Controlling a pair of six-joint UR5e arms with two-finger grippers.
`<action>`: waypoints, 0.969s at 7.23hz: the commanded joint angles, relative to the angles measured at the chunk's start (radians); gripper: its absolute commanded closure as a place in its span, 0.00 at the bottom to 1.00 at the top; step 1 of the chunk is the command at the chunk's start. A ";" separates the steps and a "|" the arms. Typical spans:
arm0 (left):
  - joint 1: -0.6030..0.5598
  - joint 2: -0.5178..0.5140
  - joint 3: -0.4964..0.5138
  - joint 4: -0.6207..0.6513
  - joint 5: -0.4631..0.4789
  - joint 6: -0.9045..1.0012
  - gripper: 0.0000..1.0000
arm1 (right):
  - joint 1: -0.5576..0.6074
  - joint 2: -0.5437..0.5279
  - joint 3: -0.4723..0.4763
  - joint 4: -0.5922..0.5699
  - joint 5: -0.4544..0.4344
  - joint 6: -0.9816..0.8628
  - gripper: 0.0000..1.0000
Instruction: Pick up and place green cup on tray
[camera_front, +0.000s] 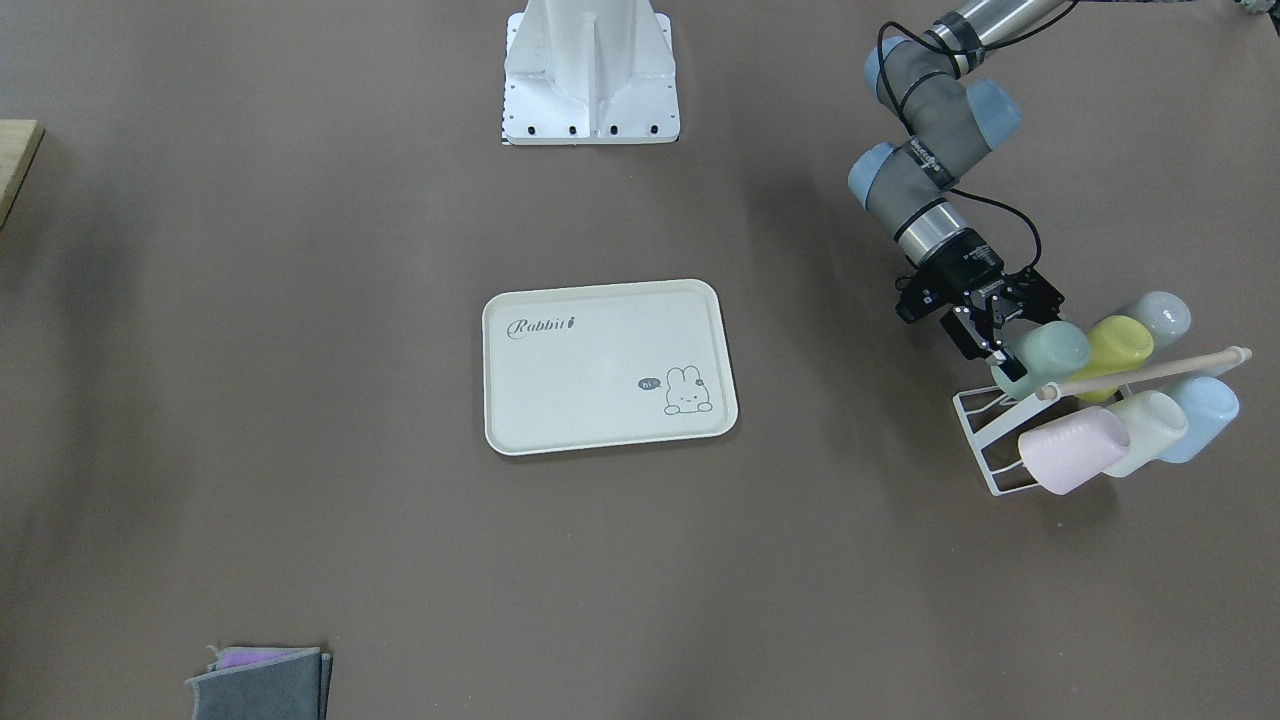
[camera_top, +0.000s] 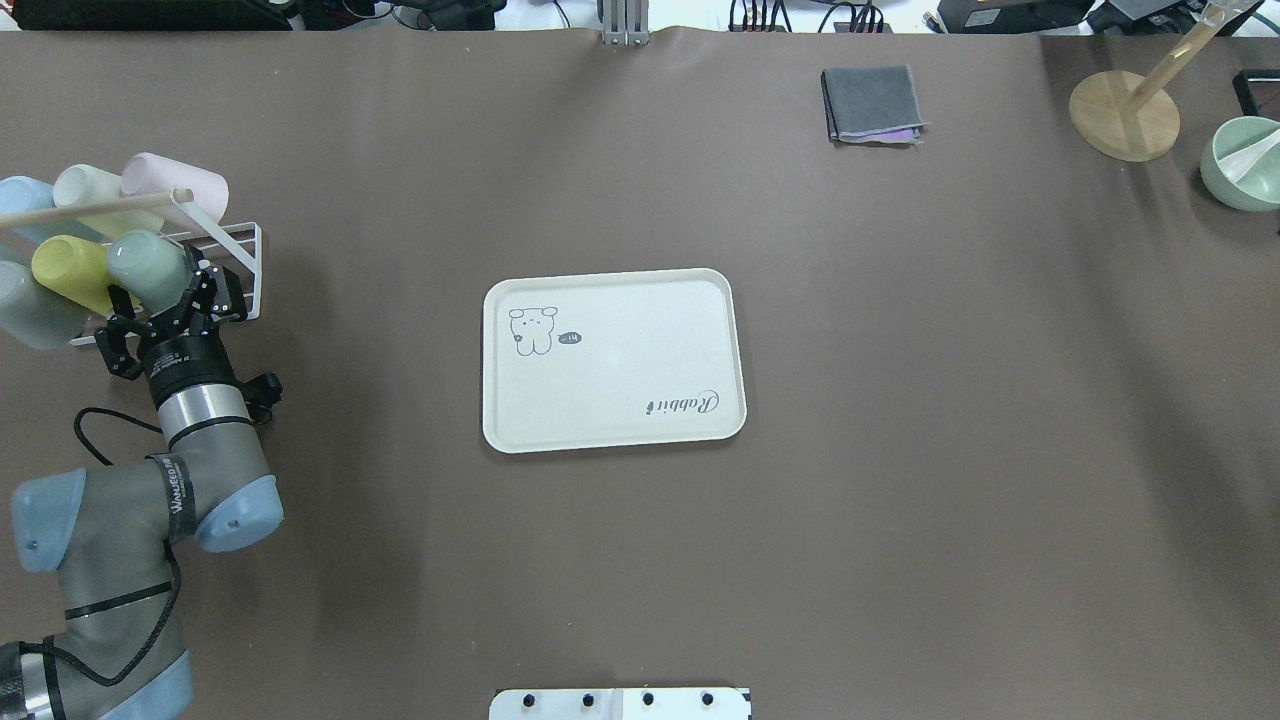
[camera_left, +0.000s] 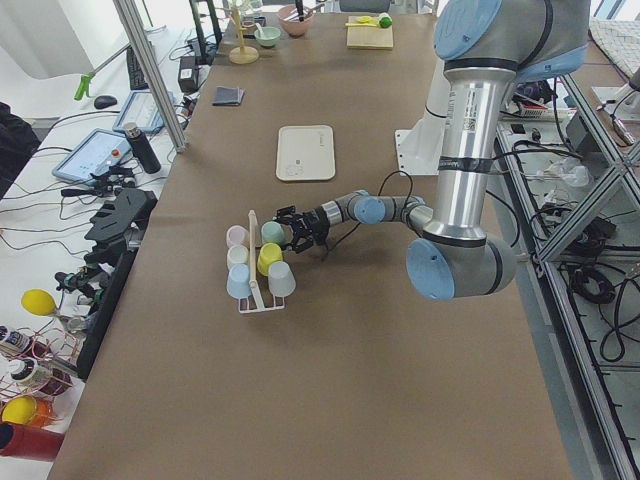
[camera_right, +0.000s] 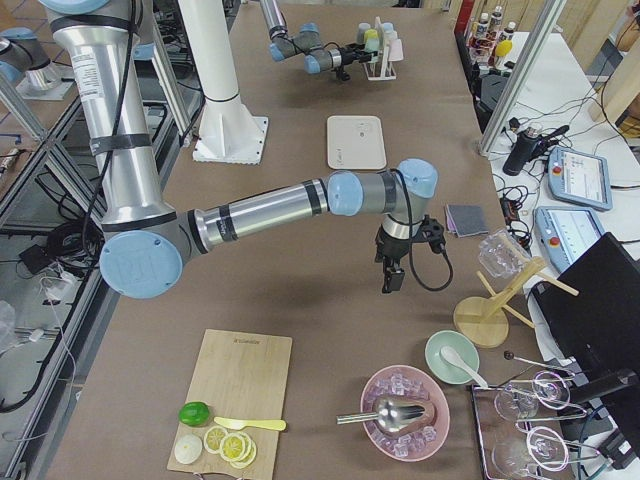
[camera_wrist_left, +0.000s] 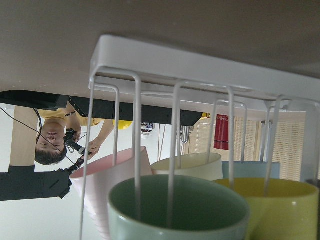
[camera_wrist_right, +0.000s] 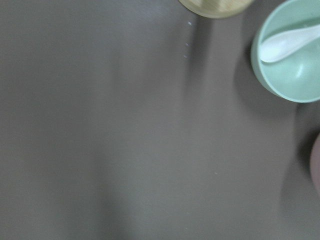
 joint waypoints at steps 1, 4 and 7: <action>-0.001 -0.004 0.008 -0.012 0.002 0.002 0.03 | 0.131 -0.151 -0.002 0.031 0.004 -0.184 0.00; -0.001 -0.010 0.013 -0.013 0.005 0.001 0.48 | 0.169 -0.270 -0.006 0.198 0.016 -0.220 0.00; -0.005 -0.009 0.017 -0.044 0.003 0.005 0.83 | 0.169 -0.250 -0.031 0.200 0.016 -0.156 0.00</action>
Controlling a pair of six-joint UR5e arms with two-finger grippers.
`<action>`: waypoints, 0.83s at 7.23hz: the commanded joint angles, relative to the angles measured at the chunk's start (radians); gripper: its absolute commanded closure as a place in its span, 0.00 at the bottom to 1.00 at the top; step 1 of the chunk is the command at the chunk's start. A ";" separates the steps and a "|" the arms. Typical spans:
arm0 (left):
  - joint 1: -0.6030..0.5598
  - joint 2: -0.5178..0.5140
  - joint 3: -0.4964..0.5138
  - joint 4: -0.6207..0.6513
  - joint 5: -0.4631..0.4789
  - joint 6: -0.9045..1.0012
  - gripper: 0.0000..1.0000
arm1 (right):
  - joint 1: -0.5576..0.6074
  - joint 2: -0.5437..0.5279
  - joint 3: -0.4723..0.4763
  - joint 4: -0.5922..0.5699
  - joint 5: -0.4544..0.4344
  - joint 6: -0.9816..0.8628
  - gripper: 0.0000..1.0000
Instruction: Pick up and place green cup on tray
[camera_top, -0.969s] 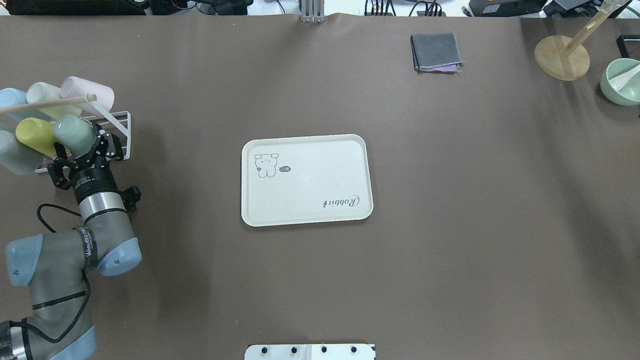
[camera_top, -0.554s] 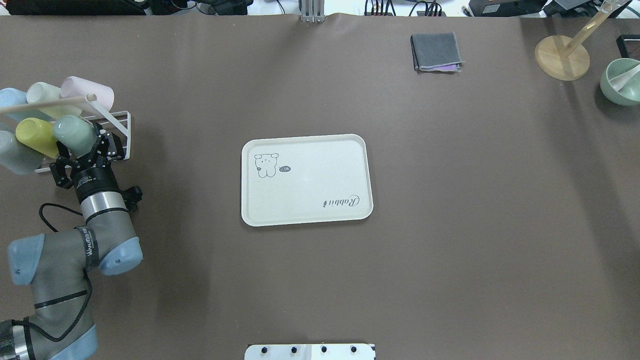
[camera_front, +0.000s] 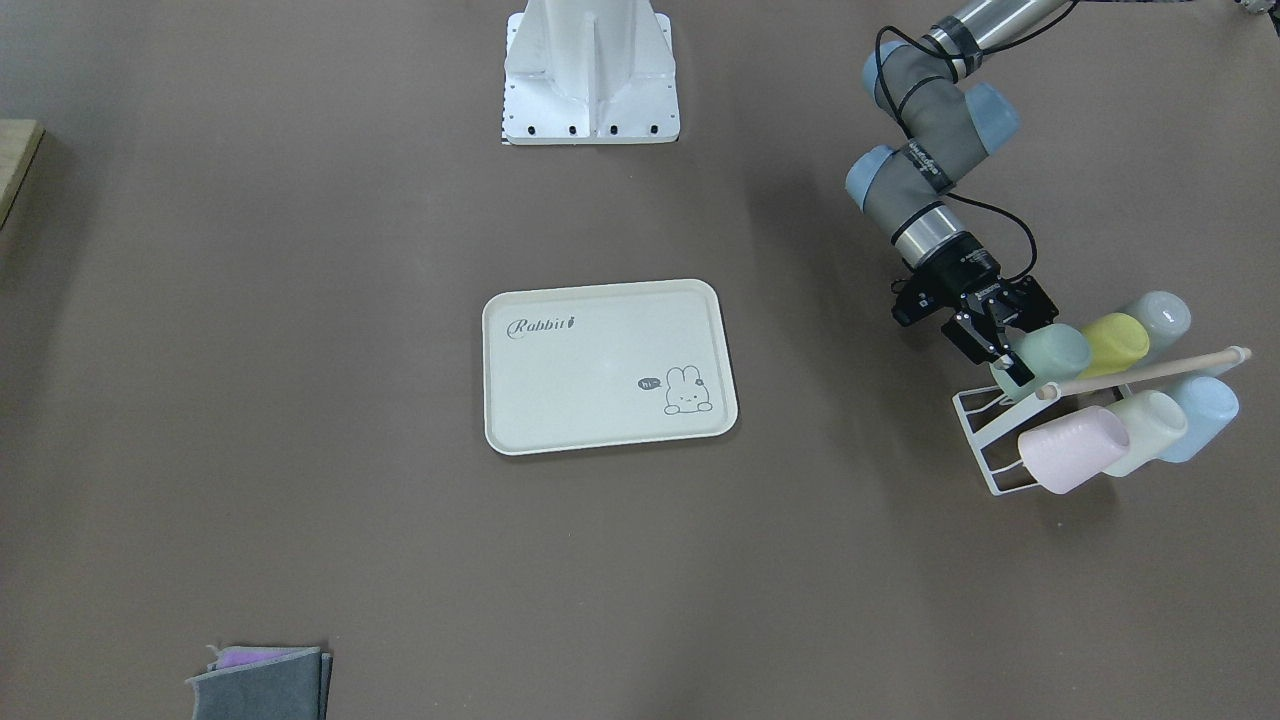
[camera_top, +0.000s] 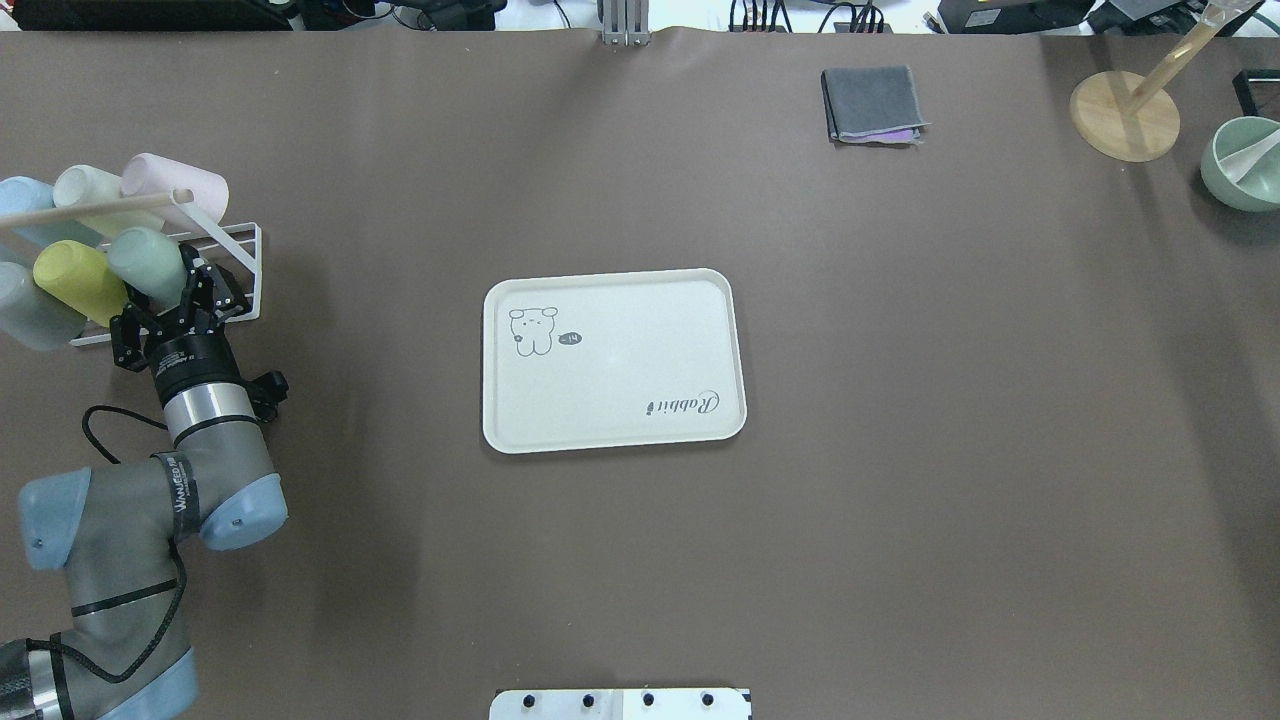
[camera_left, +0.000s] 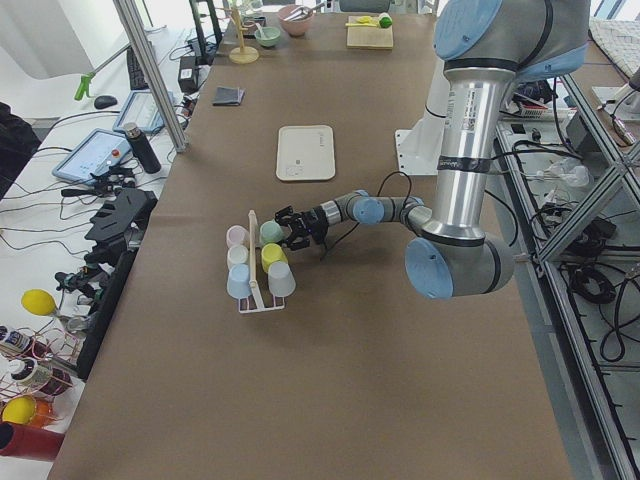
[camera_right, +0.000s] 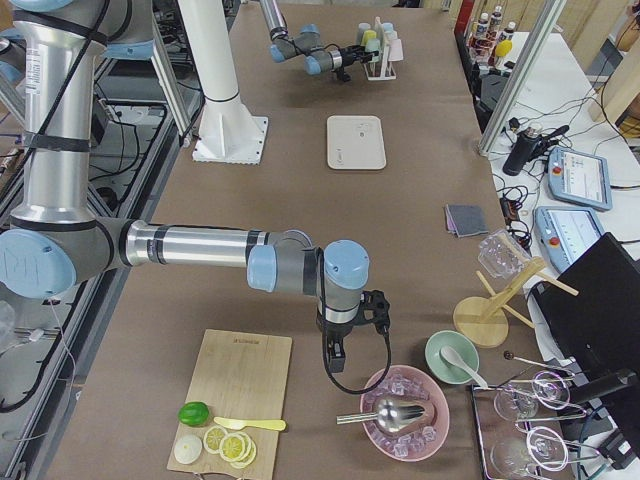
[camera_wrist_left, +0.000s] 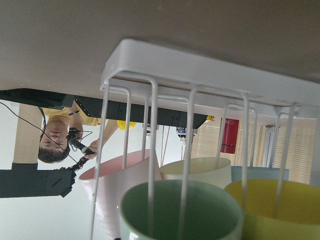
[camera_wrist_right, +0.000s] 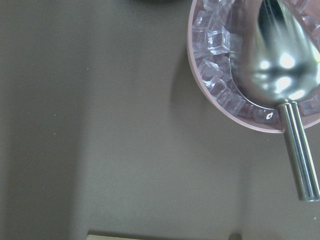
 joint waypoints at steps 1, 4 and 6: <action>-0.001 0.004 -0.005 -0.021 -0.001 0.006 0.85 | 0.001 0.009 -0.015 0.000 0.007 0.018 0.00; -0.004 0.010 -0.036 -0.053 0.000 0.076 0.89 | 0.001 0.009 -0.016 -0.006 0.154 0.106 0.00; -0.014 0.017 -0.061 -0.058 0.000 0.107 0.89 | 0.001 0.007 -0.016 0.001 0.163 0.123 0.00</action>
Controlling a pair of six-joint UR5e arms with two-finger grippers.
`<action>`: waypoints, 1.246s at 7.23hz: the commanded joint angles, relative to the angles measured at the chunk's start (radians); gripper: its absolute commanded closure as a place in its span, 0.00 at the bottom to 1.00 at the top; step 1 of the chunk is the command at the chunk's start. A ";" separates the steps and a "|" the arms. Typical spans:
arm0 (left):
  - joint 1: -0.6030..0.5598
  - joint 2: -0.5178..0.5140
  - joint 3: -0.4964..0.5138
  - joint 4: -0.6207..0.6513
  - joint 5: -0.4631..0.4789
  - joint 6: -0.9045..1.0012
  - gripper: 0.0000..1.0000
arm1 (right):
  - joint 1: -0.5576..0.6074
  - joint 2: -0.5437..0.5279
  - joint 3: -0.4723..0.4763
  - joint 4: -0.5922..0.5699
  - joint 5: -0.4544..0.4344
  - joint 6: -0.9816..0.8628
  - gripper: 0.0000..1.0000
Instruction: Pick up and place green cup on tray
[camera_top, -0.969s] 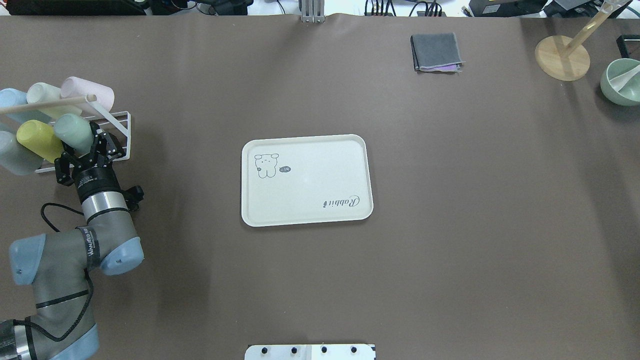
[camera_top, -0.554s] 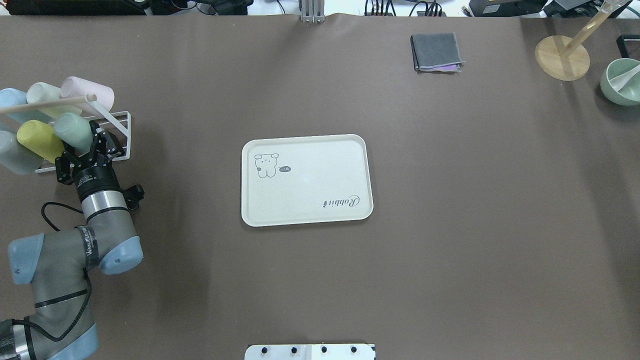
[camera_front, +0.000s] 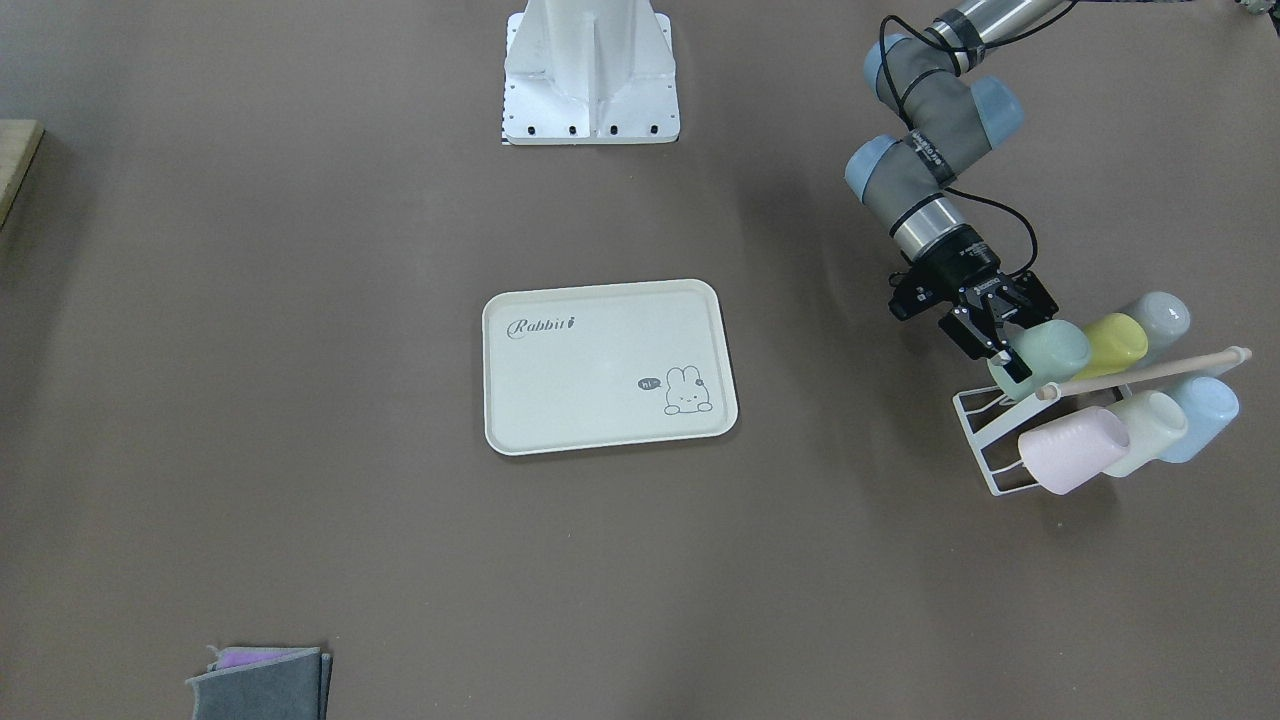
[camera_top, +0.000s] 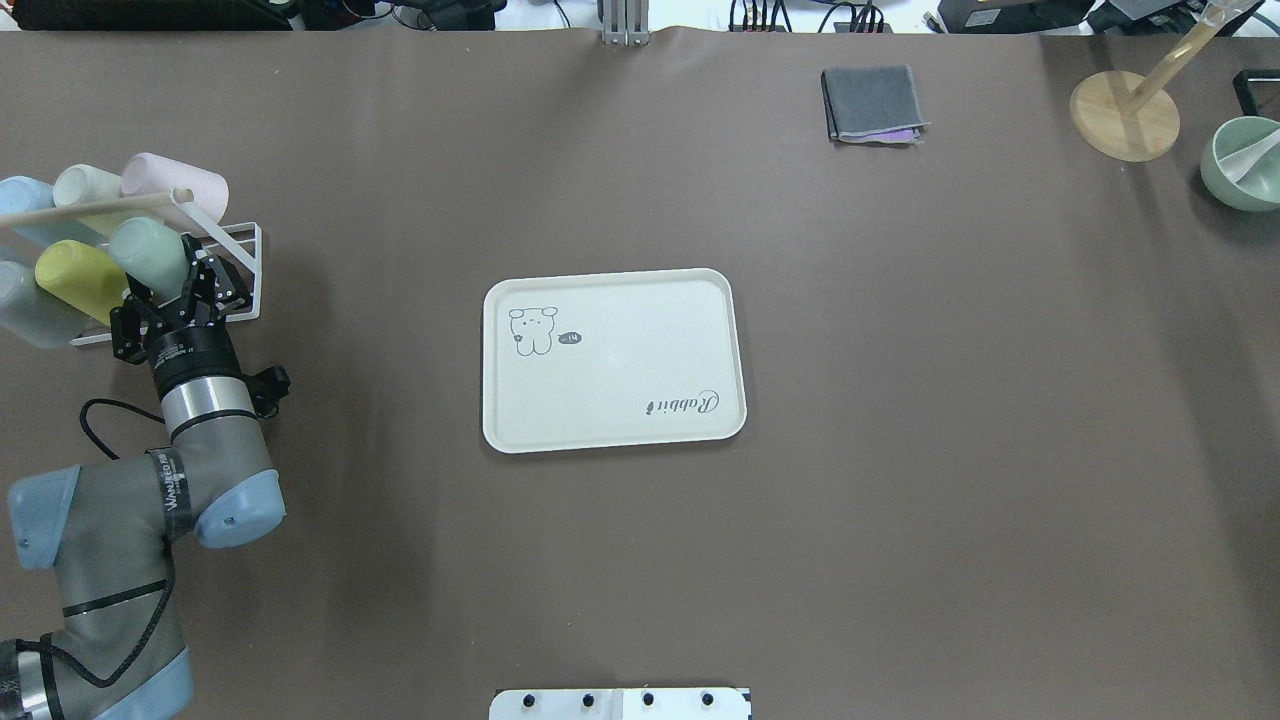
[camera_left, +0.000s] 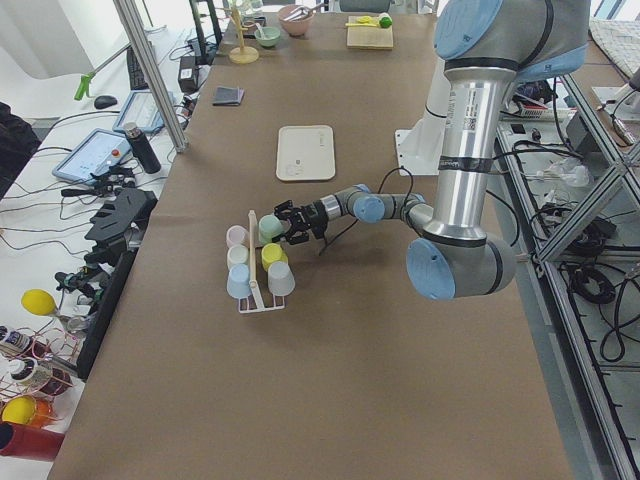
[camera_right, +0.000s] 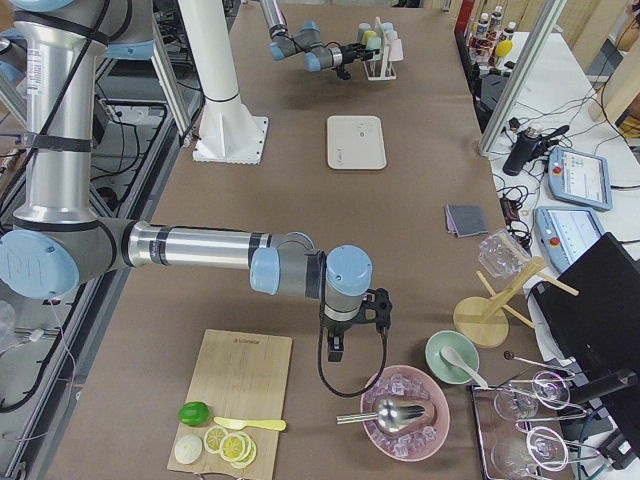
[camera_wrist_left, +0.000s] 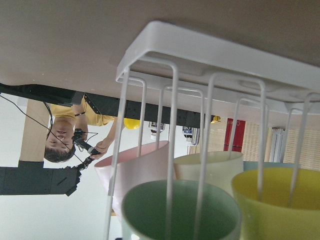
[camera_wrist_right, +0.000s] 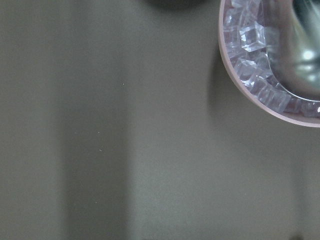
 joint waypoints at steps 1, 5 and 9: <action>-0.008 0.016 -0.028 -0.019 0.000 0.042 0.89 | 0.000 -0.001 0.001 0.004 0.009 0.014 0.00; -0.009 0.062 -0.129 -0.024 0.003 0.098 0.89 | 0.000 0.001 0.004 0.004 0.005 0.013 0.00; -0.009 0.151 -0.213 -0.262 0.020 0.326 0.87 | 0.000 0.002 0.003 0.004 -0.001 0.013 0.00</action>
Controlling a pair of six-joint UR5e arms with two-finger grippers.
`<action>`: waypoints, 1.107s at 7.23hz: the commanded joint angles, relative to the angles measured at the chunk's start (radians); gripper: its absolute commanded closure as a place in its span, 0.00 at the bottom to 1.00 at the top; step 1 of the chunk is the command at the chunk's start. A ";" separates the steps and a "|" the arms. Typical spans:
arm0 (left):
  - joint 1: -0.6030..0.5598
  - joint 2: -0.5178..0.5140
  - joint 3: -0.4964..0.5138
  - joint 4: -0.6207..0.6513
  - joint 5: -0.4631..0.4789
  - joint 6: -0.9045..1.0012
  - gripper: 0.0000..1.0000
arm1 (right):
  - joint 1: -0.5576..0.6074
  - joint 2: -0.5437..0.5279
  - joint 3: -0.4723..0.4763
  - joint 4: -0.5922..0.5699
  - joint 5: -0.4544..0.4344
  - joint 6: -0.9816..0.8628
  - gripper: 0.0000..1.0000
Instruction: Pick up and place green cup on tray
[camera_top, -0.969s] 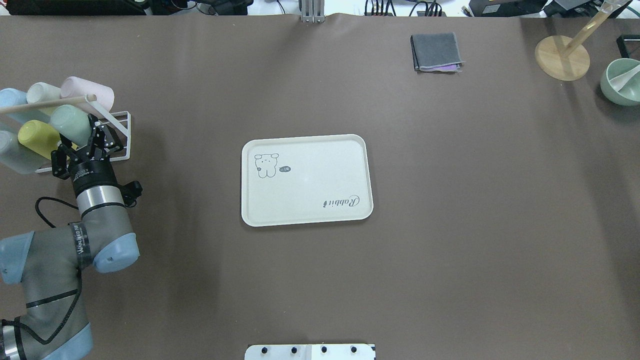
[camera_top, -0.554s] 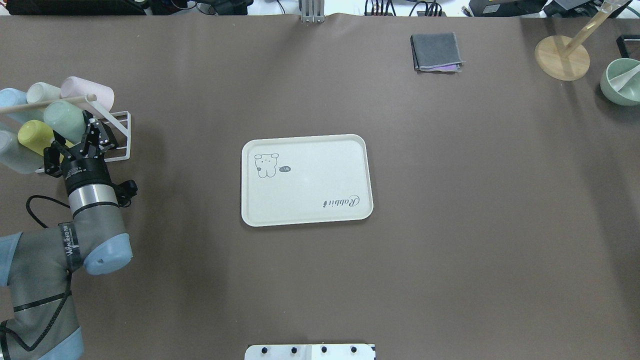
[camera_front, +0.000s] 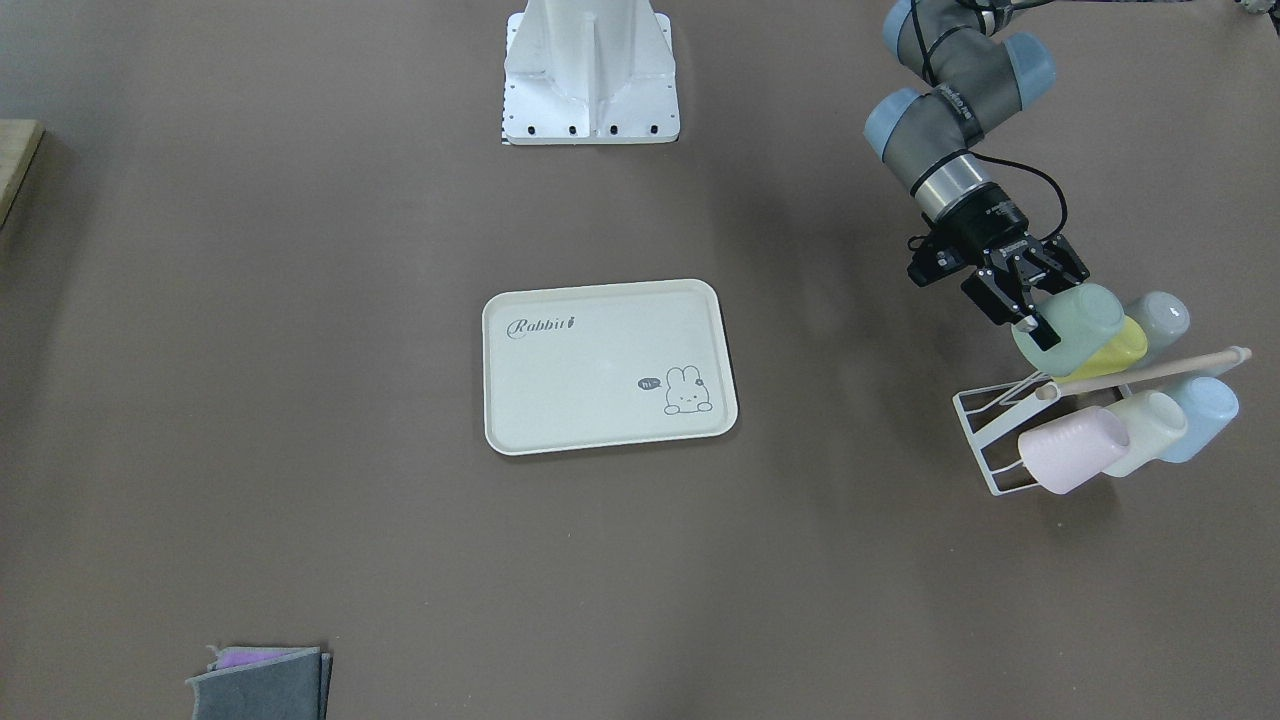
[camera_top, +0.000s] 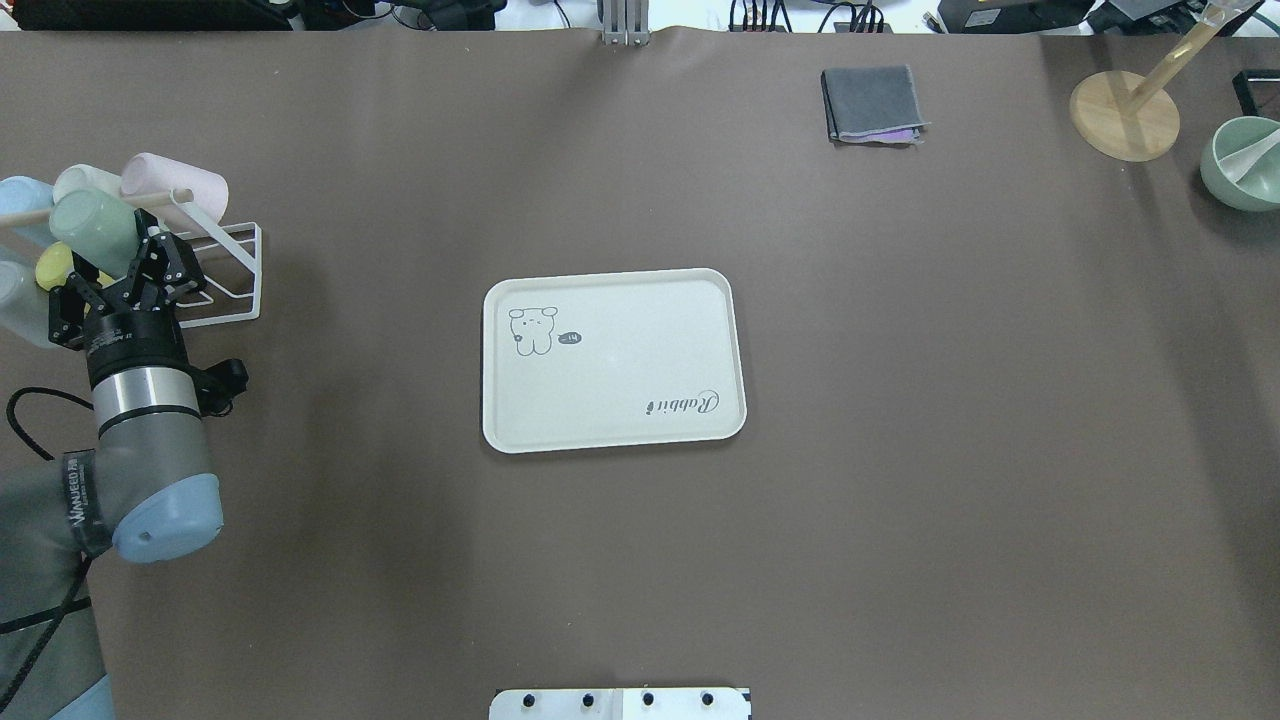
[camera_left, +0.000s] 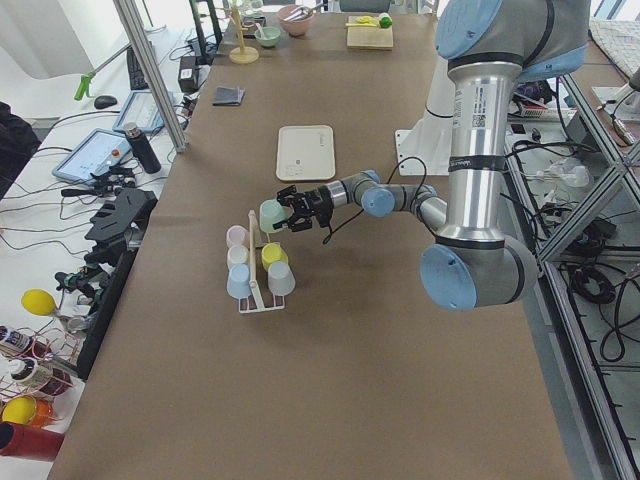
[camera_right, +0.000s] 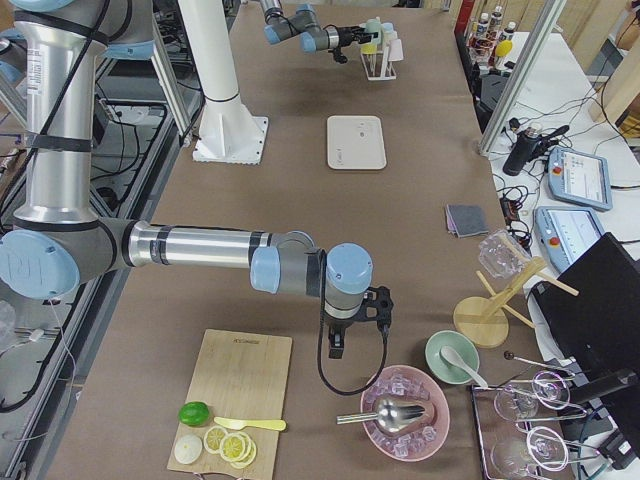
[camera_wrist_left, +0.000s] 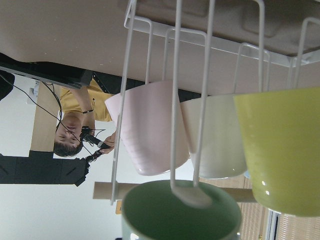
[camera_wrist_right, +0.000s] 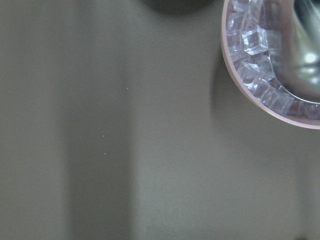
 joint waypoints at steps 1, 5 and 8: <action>0.000 0.039 -0.007 -0.265 0.034 0.209 0.87 | 0.000 0.000 -0.001 0.000 -0.005 0.000 0.00; 0.079 0.097 -0.005 -0.688 0.025 0.253 0.88 | 0.000 -0.001 -0.006 0.000 -0.006 0.000 0.00; 0.107 0.087 -0.016 -0.840 0.024 0.185 0.93 | 0.000 0.000 -0.006 0.000 -0.018 0.000 0.00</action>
